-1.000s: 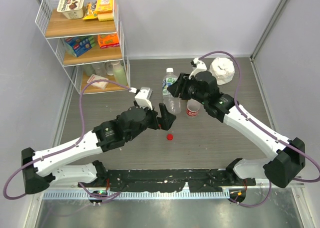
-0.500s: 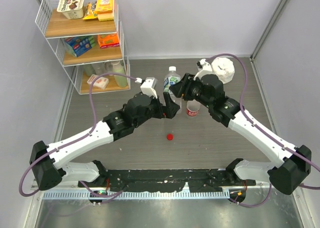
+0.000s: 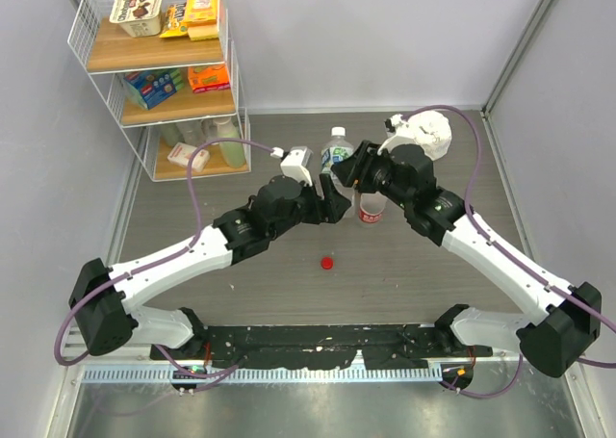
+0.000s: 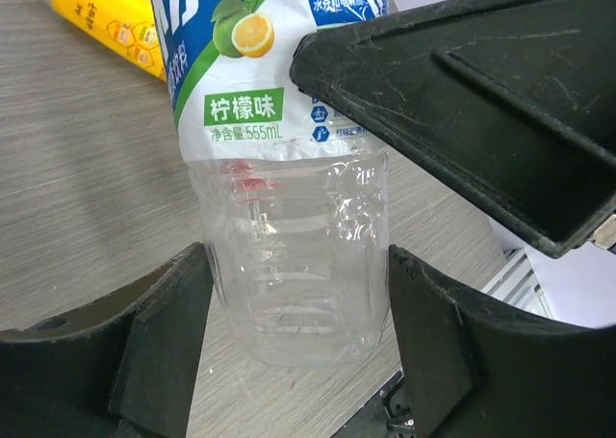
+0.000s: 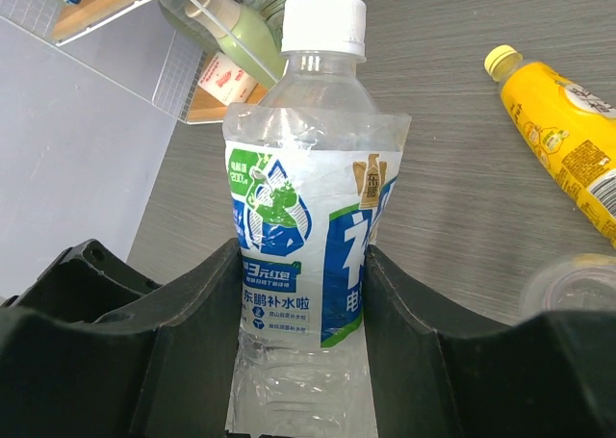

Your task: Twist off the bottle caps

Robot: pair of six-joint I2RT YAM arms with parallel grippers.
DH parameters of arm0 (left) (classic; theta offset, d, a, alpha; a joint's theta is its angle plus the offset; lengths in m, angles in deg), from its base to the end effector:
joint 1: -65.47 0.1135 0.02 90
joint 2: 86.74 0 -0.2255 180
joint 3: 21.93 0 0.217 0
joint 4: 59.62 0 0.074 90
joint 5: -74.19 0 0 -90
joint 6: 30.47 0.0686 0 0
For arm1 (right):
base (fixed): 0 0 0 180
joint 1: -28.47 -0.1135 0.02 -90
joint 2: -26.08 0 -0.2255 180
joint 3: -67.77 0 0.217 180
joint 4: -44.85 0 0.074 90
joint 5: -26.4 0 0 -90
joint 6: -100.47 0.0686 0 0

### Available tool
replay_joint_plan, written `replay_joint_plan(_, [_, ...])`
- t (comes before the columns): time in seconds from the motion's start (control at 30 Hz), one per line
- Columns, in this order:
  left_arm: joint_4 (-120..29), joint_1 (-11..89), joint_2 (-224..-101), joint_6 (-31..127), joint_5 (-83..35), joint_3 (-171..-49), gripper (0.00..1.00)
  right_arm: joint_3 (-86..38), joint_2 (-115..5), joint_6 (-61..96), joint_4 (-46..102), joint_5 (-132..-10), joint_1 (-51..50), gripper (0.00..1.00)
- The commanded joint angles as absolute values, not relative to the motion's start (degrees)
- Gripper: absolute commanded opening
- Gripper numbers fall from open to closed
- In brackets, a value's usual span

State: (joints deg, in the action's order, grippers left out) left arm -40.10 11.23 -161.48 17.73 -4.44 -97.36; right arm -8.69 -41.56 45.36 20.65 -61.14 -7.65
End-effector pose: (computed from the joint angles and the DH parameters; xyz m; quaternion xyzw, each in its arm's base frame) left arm 0.1929 -0.2447 0.2881 0.0304 0.8107 -0.3766 0.4472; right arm 0.2328 0.1663 0.3175 0.0045 0.7953 0.3380 0.5032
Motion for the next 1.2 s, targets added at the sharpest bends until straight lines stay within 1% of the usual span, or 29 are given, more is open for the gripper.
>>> replay_joint_plan(0.0, [-47.6, 11.1, -161.9, 17.2, -6.1, -96.9, 0.74, -9.5, -38.3, 47.6, 24.5, -62.7, -7.9, 0.48])
replay_joint_plan(0.17, [-48.8, 11.2, -162.9, 17.0, -6.2, -96.4, 0.76, -9.1, -37.6, 48.3, 24.4, -62.7, -7.7, 0.48])
replay_joint_plan(0.27, [-47.8, 11.3, -163.1, 17.1, -6.0, -96.7, 0.87, -9.0, -37.1, 48.6, 24.2, -62.8, -7.8, 0.48])
replay_joint_plan(0.33, [-48.3, 11.2, -162.8, 17.1, -6.4, -95.9, 0.90, -8.8, -37.0, 48.9, 24.4, -62.7, -7.8, 0.49])
replay_joint_plan(0.37, [-49.0, 11.3, -162.4, 17.2, -6.8, -95.5, 0.88, -8.7, -37.0, 48.8, 24.4, -62.7, -7.8, 0.49])
replay_joint_plan(0.4, [-50.0, 11.4, -162.1, 17.1, -7.1, -94.9, 0.84, -8.6, -37.0, 48.8, 24.4, -62.7, -7.8, 0.49])
replay_joint_plan(0.53, [-51.8, 11.3, -160.2, 16.9, -6.8, -92.7, 0.57, -8.2, -37.1, 48.6, 24.4, -62.7, -7.8, 0.50])
replay_joint_plan(0.57, [-51.7, 11.3, -159.7, 16.9, -6.5, -92.1, 0.52, -8.1, -37.1, 48.6, 24.4, -62.7, -7.8, 0.50])
replay_joint_plan(0.6, [-51.5, 11.3, -159.2, 16.9, -6.1, -92.0, 0.49, -8.1, -37.2, 48.4, 24.4, -62.7, -7.8, 0.50])
replay_joint_plan(0.67, [-50.5, 11.4, -157.6, 17.2, -4.8, -91.0, 0.49, -8.2, -37.6, 47.6, 24.5, -65.4, -7.7, 0.53])
replay_joint_plan(0.73, [-49.4, 11.4, -156.3, 17.5, -3.6, -90.1, 0.49, -8.3, -38.2, 47.4, 24.5, -65.8, -7.7, 0.66])
replay_joint_plan(0.77, [-48.3, 11.5, -155.7, 17.8, -3.0, -89.7, 0.49, -8.4, -38.4, 47.4, 24.5, -65.8, -7.7, 0.70])
replay_joint_plan(0.8, [-47.2, 11.4, -155.2, 17.9, -2.5, -89.0, 0.49, -8.5, -38.7, 47.3, 24.6, -65.9, -7.6, 0.75])
replay_joint_plan(0.83, [-46.0, 11.4, -154.5, 18.3, -2.3, -88.1, 0.49, -8.6, -39.0, 47.1, 24.7, -66.1, -7.6, 0.78])
replay_joint_plan(0.87, [-45.0, 11.3, -153.6, 18.4, -1.8, -87.2, 0.49, -8.7, -39.2, 46.9, 24.7, -66.8, -7.6, 0.83])
replay_joint_plan(0.93, [-43.7, 11.3, -151.3, 18.4, -1.2, -83.7, 0.49, -8.9, -39.8, 46.1, 25.2, -68.2, -7.6, 0.88])
replay_joint_plan(1.07, [-43.7, 11.4, -145.4, 17.8, -1.7, -76.1, 0.49, -10.6, -42.2, 45.4, 25.2, -71.4, -7.6, 0.91])
replay_joint_plan(1.17, [-41.7, 11.3, -140.0, 17.6, -3.9, -70.2, 0.50, -12.3, -46.1, 45.8, 25.4, -75.3, -7.5, 0.91])
